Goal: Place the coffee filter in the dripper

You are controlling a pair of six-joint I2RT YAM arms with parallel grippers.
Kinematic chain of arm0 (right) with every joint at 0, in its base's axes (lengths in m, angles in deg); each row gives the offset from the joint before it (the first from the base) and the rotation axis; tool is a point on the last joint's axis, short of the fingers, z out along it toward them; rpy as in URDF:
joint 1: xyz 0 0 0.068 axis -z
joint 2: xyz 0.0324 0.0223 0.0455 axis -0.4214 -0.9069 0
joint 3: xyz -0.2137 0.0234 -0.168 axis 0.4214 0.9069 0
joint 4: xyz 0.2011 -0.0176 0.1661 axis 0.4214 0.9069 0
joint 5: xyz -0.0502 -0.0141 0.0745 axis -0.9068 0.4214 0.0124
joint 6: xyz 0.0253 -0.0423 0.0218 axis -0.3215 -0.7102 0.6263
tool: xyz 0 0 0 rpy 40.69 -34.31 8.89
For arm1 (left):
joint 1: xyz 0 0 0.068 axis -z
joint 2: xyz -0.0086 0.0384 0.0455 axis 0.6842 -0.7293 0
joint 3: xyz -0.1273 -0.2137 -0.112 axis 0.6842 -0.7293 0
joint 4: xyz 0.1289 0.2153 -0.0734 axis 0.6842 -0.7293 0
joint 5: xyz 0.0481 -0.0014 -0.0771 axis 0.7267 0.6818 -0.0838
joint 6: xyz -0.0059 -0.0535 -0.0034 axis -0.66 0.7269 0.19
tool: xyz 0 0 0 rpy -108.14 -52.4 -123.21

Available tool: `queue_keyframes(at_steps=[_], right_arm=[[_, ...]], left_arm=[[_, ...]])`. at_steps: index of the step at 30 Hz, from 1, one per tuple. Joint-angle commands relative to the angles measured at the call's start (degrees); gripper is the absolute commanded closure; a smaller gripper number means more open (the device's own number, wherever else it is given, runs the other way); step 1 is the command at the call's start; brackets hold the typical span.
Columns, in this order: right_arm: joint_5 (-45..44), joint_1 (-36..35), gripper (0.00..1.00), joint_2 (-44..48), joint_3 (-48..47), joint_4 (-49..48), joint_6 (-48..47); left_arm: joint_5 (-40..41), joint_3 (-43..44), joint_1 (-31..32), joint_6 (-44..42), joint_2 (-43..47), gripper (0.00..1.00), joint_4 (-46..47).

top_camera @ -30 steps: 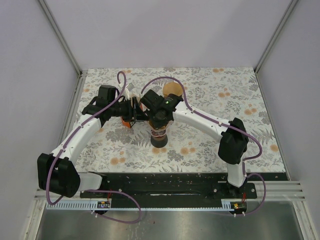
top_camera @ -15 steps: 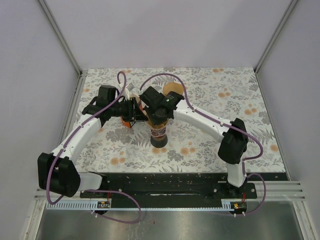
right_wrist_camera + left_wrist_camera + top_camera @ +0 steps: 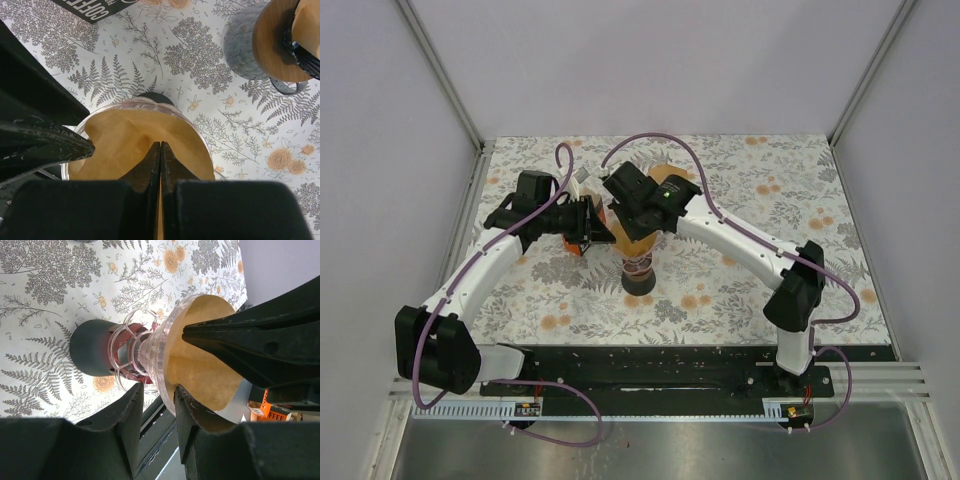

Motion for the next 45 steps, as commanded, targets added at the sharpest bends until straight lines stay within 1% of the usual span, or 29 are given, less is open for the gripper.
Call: queue_keyframes(at_steps=[1, 5, 9, 13, 17, 25, 34, 37, 40, 42, 44, 45], right_arm=[[-0.4, -0.6, 1.00, 4.8, -0.7, 1.4, -0.5], [4.1, -0.6, 1.00, 7.0, 4.4, 0.9, 1.4], [6.3, -0.6, 1.00, 9.3, 8.8, -1.8, 3.1], [6.2, -0.6, 1.00, 8.4, 8.8, -1.4, 3.0], [4.9, -0.6, 1.00, 7.8, 8.5, -0.1, 2.8], [0.9, -0.6, 1.00, 7.4, 1.9, 0.0, 0.1], [-4.6, -0.5, 1.00, 6.2, -6.5, -0.1, -4.6], [-7.5, 1.4, 1.00, 6.4, -8.9, 0.8, -5.3], [-7.2, 7.2, 1.00, 8.7, -8.6, -0.7, -5.0], [-4.2, 12.8, 0.96, 12.2, -5.2, -4.3, -3.9], [-2.7, 18.2, 0.84, 17.1, 1.7, -10.1, -3.4], [-2.4, 21.0, 0.74, 20.6, 4.9, -13.0, -3.4]], left_arm=[[0.0, 2.8, 0.1, -1.1, 0.1, 0.65, 0.3], [-0.6, 3.3, 0.3, -1.4, 0.0, 0.65, 0.0], [-0.7, 3.4, 0.4, -1.8, -0.3, 0.64, -0.2], [-0.8, 3.8, 0.4, -1.8, -0.3, 0.63, -0.2], [-1.1, 4.7, 0.5, -2.7, 0.2, 0.59, -0.9], [-0.2, 6.6, 0.5, -4.1, -0.2, 0.53, -1.5], [4.9, 10.6, 0.4, -9.6, -0.4, 0.46, -5.2], [7.5, 14.0, -0.5, -12.0, -0.5, 0.45, -7.2], [11.5, 16.9, -3.0, -14.9, -0.2, 0.44, -7.3], [15.7, 18.0, -4.8, -18.0, 0.6, 0.44, -6.4], [21.2, 17.8, -6.7, -20.9, 1.1, 0.44, -4.4], [23.6, 17.2, -8.1, -21.9, 1.5, 0.43, -2.8]])
